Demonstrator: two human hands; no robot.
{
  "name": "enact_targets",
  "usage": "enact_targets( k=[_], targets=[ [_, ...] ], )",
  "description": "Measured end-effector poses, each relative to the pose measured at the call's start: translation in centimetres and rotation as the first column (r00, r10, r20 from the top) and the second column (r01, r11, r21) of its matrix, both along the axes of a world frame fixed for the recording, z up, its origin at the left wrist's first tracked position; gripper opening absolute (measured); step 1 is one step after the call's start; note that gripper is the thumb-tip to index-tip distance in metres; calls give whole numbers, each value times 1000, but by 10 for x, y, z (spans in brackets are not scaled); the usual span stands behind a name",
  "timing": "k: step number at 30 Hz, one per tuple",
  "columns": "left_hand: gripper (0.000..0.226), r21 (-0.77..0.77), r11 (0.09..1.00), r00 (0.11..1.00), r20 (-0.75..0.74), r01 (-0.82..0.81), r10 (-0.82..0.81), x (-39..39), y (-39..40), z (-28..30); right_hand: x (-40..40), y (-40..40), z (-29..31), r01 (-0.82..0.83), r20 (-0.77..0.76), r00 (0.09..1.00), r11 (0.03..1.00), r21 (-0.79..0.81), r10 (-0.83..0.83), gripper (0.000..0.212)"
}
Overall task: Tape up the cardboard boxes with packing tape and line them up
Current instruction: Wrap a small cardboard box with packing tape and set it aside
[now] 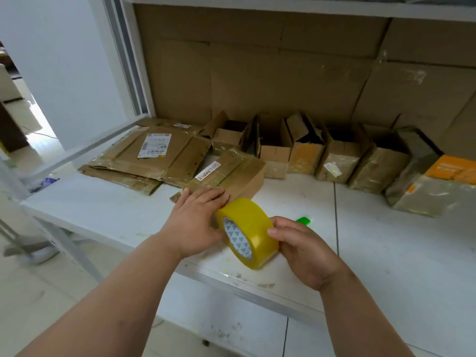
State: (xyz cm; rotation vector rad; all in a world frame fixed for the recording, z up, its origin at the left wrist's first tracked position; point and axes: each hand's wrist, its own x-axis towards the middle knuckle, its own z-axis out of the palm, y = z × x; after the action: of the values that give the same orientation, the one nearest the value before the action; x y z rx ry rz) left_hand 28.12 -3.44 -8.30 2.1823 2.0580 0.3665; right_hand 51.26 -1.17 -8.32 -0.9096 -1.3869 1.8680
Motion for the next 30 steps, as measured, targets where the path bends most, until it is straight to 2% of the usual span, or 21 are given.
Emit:
enact_targets(
  k=[2,5,8,11,13,15,17,20,21,24,27,30],
  targets=[
    [110,-27,1000,1000,-3,-5,5,2,0,2,2,-3,3,-26,25,999,999,25,25,29],
    [108,-85,996,1000,24,6,-4,1,-1,6,8,-4,5,-15,34,999,1000,26,15,29],
    [80,-105,994,998,62,12,-6,-1,0,9,20,-4,7,-42,49,998,999,33,40,34],
    [66,-110,994,979,203,-3,26,-2,2,9,32,-4,6,-109,77,991,993,47,105,40],
    [64,-107,994,937,346,-9,46,-2,3,9,39,-4,7,-157,105,983,986,54,151,41],
    [64,-92,996,910,412,-16,53,-1,3,9,45,-3,10,-209,126,972,976,57,201,44],
    [67,-93,995,911,408,-29,65,2,4,9,49,-3,12,-246,142,961,968,59,236,47],
    [93,-118,993,947,317,-11,48,0,7,8,51,-2,14,-263,138,958,963,64,252,49],
    [89,-128,992,952,300,-12,51,0,8,8,51,-1,15,-266,127,958,962,61,257,48],
    [54,-127,991,948,308,-37,75,1,12,11,49,1,16,-288,95,954,957,37,284,45],
    [48,-111,992,960,265,-58,86,0,16,12,41,1,16,-318,73,946,947,36,315,41],
    [50,91,984,964,233,-155,131,1,13,-3,37,1,13,-273,53,961,961,41,271,37]
  ],
)
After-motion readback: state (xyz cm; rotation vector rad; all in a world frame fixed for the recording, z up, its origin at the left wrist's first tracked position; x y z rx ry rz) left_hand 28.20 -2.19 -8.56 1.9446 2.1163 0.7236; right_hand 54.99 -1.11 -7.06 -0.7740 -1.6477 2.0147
